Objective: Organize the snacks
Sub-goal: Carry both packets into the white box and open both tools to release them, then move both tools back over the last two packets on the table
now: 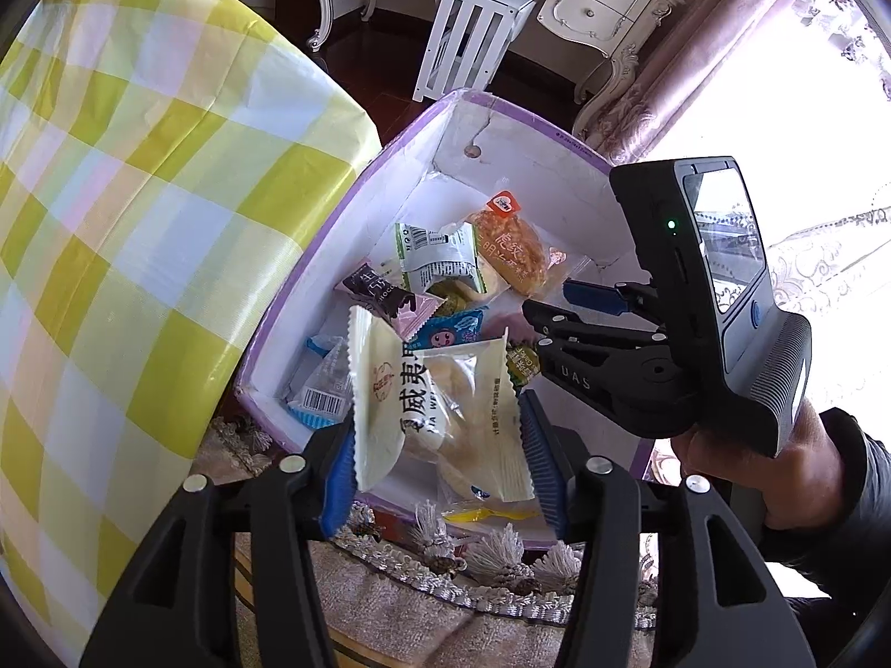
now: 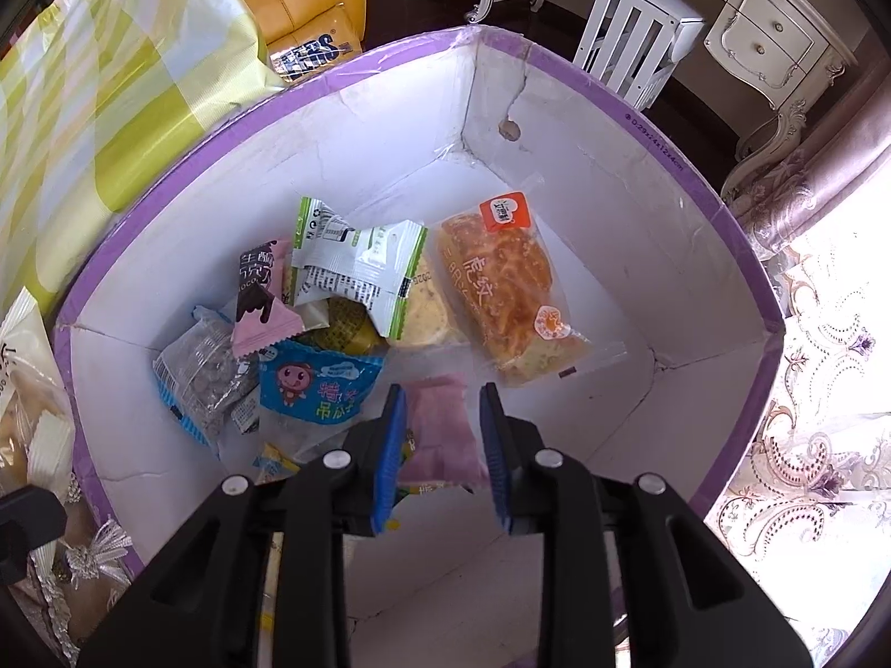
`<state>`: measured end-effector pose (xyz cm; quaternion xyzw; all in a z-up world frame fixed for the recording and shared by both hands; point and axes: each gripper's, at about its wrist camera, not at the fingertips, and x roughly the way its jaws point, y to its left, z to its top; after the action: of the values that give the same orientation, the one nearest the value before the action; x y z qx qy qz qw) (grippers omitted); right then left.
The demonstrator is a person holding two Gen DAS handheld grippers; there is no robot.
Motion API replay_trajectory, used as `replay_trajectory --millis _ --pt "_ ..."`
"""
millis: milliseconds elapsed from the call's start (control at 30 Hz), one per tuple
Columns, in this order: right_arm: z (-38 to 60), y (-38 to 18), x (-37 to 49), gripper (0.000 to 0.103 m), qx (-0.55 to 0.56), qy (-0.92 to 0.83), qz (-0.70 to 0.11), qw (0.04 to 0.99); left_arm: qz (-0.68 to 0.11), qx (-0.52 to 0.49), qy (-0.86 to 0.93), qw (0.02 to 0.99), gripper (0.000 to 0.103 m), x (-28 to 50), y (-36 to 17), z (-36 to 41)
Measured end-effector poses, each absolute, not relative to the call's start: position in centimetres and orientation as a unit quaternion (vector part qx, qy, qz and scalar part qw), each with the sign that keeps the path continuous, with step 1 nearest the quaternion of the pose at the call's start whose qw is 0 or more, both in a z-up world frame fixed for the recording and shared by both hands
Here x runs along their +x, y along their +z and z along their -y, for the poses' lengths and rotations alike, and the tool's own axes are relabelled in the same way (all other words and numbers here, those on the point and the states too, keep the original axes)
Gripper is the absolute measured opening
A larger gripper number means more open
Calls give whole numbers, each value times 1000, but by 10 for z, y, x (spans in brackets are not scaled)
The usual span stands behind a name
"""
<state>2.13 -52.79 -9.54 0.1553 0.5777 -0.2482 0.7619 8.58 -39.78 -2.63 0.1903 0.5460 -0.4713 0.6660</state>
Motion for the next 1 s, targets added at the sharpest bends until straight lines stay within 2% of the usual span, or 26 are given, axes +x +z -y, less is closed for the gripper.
replay_trajectory --millis 33,67,467,1000 --pt "528 -95 21 52 156 -250 -576 762 -545 188 -472 667 60 86 -26 397" --pt "529 -93 21 59 158 -252 -572 764 -543 185 -474 668 62 87 -24 397" --pt "517 -54 39 70 148 -249 -530 797 -510 138 -464 710 69 104 7 366" --pt "460 1 92 74 119 -192 -488 843 -477 57 -394 784 74 155 47 273"
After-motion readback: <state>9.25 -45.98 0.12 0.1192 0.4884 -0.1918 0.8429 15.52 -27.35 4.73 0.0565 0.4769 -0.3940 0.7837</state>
